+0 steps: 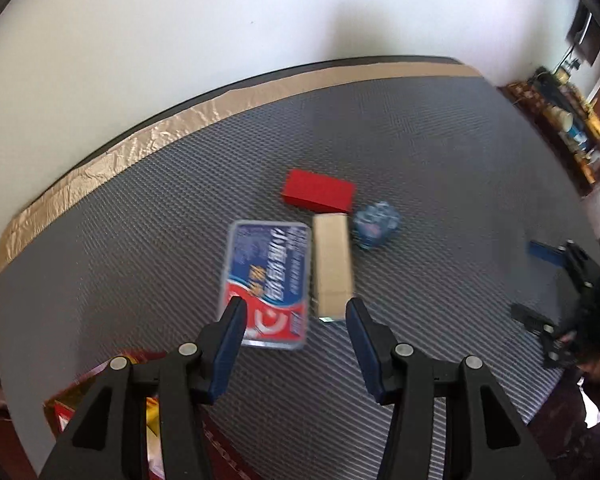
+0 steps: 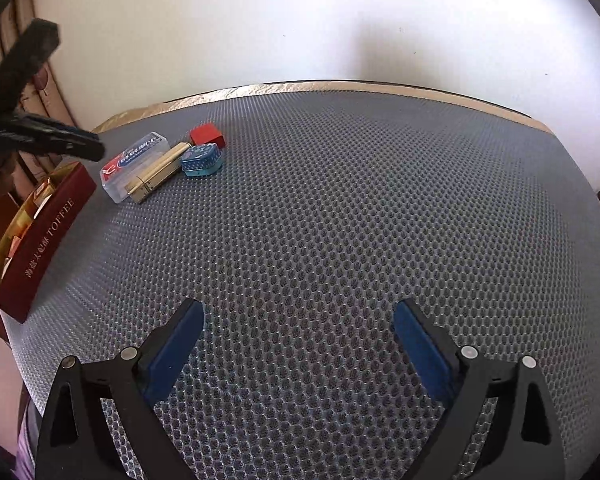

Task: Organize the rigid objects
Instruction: 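Grasp the clear dental-floss box with the left gripper, then lift the floss box toward the tin with left while right grasps blue patterned tin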

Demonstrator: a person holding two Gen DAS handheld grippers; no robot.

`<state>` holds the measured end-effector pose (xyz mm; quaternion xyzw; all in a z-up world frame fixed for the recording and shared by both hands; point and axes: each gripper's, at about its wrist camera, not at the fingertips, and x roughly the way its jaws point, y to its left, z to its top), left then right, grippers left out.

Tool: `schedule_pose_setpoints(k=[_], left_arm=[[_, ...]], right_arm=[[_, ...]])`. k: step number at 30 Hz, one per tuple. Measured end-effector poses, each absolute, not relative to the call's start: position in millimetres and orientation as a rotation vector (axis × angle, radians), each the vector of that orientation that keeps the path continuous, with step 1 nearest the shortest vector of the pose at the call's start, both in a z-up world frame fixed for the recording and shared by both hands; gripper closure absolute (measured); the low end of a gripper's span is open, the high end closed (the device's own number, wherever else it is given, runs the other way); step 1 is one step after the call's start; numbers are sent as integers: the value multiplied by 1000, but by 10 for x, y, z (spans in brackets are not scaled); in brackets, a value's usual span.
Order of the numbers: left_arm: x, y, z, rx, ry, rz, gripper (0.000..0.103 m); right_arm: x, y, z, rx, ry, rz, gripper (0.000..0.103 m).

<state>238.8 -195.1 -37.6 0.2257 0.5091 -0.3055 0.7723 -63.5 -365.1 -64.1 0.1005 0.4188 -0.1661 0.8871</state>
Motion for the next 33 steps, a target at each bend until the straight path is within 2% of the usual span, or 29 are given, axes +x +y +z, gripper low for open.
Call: schedule_pose_setpoints(k=[9, 14, 17, 19, 21, 24, 28, 33], left_arm=[[2769, -1939, -625, 478, 1180, -632, 50], [2831, -1989, -700, 504, 1171, -660, 43], [2828, -2086, -805, 609, 1163, -628, 40], [2863, -2109, -911, 625, 1206, -627, 40], [2956, -2084, -1045, 594, 1305, -615, 39], [3107, -1948, -1054, 437, 1332, -612, 40], [3124, -1853, -1027, 357, 1307, -590, 41], [2817, -1873, -870, 414, 1160, -500, 41]], right_arm=[[-530, -3620, -692, 199, 888, -328, 6], [-443, -3608, -737, 193, 898, -323, 5], [-441, -3607, -737, 188, 902, -322, 5], [-444, -3608, -737, 188, 903, -321, 4], [-446, -3600, -737, 189, 902, -322, 4], [-400, -3599, -759, 189, 905, -318, 3], [-396, -3597, -768, 189, 908, -313, 1], [-372, -3603, -777, 188, 911, -311, 1]])
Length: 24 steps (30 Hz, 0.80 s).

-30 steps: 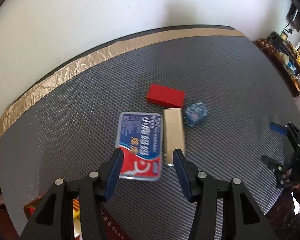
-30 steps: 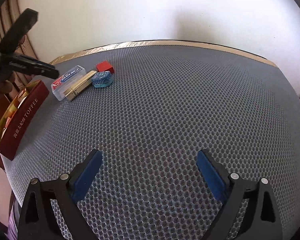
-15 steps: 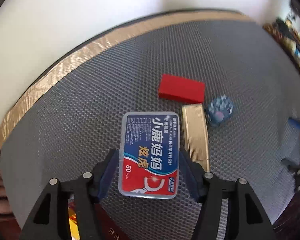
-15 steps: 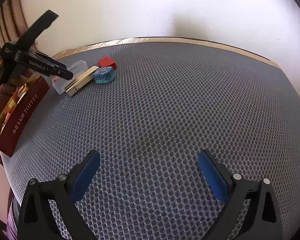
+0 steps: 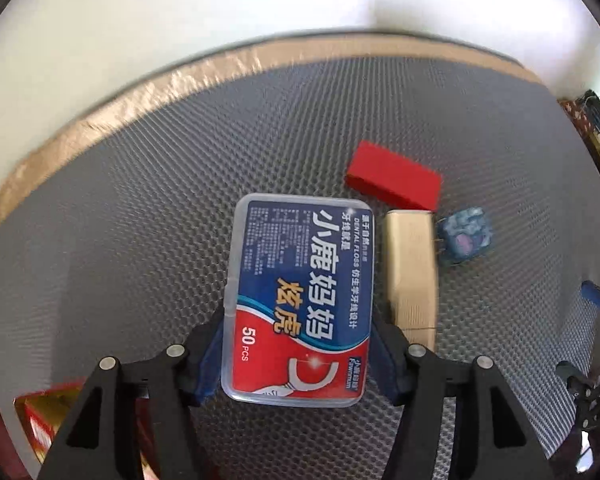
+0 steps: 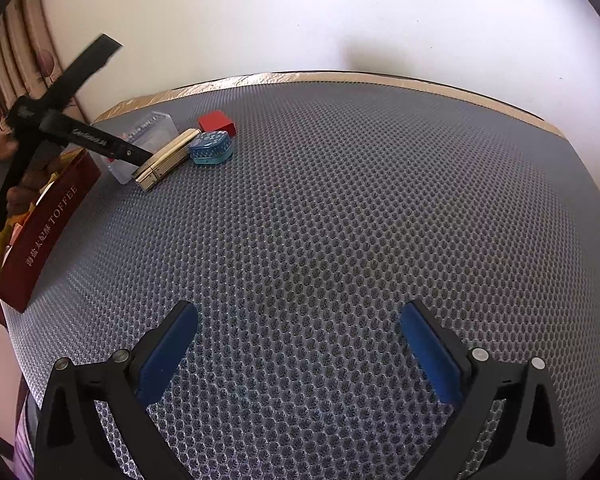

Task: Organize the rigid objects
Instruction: 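Lift the floss box toward the tin with left while right grasps blue patterned tin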

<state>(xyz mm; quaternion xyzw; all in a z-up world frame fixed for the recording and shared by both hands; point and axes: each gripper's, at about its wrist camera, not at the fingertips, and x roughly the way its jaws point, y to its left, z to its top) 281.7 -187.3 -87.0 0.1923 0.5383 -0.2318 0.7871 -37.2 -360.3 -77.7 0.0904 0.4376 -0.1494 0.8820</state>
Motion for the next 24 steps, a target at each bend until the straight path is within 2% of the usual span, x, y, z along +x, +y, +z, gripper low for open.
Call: schedule_pose_setpoints(k=[8, 12, 15, 17, 21, 24], left_arm=[[2076, -1654, -329, 204, 1043, -446, 41], [1592, -1543, -230, 160, 1031, -467, 41], [1272, -1448, -270, 119, 1054, -487, 40], [1080, -1412, -305, 103, 1068, -482, 40], [792, -1317, -335, 63, 1105, -477, 40], [640, -1169, -333, 37, 1113, -473, 40]], right_arm=[[-324, -3592, -796, 172, 921, -318, 1], [-315, -3590, -785, 165, 917, -319, 2], [-210, -3610, -697, 187, 866, -225, 12], [1, -3574, -649, 134, 851, -166, 13], [468, -3500, -618, 43, 833, -35, 25], [770, -3485, -619, -41, 845, 12, 30]])
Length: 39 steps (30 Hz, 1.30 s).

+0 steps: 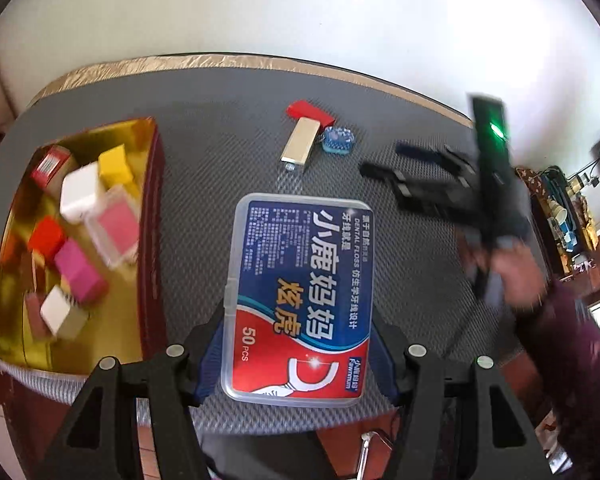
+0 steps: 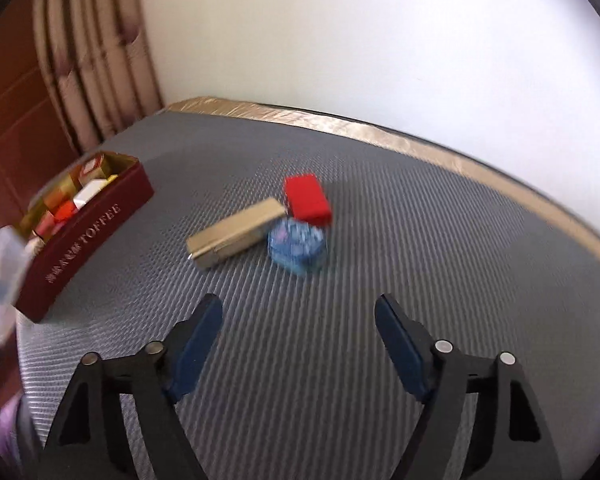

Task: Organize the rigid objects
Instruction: 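Lift the floss box toward the tin with left while right grasps blue patterned tin, then lower the floss box into the tin with left while right holds blue tin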

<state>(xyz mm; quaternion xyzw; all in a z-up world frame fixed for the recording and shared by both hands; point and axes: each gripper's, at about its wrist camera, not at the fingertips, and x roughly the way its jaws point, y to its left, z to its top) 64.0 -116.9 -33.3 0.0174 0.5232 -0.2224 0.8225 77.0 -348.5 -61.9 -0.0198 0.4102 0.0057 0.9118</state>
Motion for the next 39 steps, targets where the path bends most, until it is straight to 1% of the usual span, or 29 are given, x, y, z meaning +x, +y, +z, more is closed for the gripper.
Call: schedule_pose_setpoints(k=[4, 11, 13, 14, 15, 16, 17, 18, 24, 29, 33, 39], left_arm=[[562, -1004, -325, 19, 1116, -447, 40], [574, -837, -276, -40, 1124, -436, 40], [562, -792, -254, -67, 1134, -444, 40], [556, -773, -251, -73, 1141, -448, 40], [540, -747, -238, -81, 1143, -449, 40], [524, -726, -226, -87, 1138, -444, 40], [505, -698, -205, -92, 1130, -437, 40], [482, -662, -177, -96, 1121, -431, 40], [342, -252, -67, -165, 1086, -344, 40], [315, 155, -53, -210, 1066, -232, 40], [415, 347, -41, -218, 1038, -188, 40], [775, 412, -126, -133, 991, -149, 40]], right_arm=[[1053, -3553, -648, -116, 882, 71, 31], [1310, -3482, -715, -232, 963, 172, 34], [1335, -3449, -751, -261, 977, 182, 38], [1378, -3435, -780, -280, 989, 186, 42], [1427, -3416, -812, -286, 1003, 195, 50], [1446, -3421, -829, -278, 1009, 210, 53], [1463, -3422, -830, -271, 1007, 214, 62], [1456, -3450, -819, -273, 1010, 208, 66], [1323, -3416, -791, -228, 1024, 150, 66], [743, -3431, -629, -76, 974, 104, 66], [324, -3327, -532, 43, 910, 84, 66], [-61, -3112, -443, 133, 848, 71, 66]])
